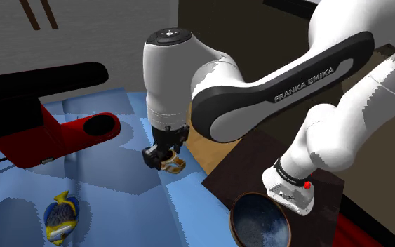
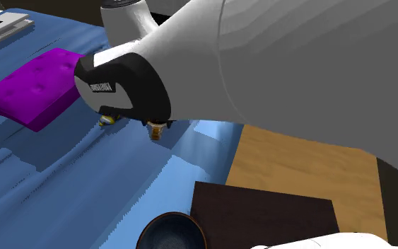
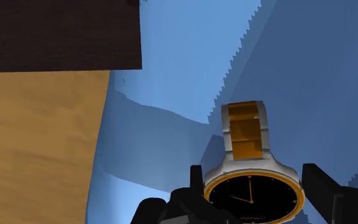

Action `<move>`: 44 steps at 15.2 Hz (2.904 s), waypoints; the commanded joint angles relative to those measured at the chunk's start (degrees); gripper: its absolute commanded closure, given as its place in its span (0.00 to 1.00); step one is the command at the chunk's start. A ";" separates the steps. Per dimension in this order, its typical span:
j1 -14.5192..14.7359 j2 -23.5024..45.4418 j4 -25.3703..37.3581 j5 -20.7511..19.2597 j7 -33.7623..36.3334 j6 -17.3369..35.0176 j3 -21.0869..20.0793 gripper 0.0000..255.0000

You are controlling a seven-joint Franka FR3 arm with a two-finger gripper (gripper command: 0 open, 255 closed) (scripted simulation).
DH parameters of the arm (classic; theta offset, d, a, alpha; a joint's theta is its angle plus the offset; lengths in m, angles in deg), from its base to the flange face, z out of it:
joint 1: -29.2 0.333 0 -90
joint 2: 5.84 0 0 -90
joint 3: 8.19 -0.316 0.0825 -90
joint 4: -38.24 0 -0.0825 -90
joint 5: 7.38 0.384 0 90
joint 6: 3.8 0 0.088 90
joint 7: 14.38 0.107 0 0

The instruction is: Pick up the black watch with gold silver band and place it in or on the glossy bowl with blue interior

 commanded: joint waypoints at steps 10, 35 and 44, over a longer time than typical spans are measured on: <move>10.72 -24.72 -18.38 13.64 0.62 -4.79 -0.23 1.00; 34.10 -52.41 -36.41 31.62 15.19 -14.24 -9.42 1.00; 34.89 -48.16 -40.08 36.47 14.50 -6.58 -14.36 1.00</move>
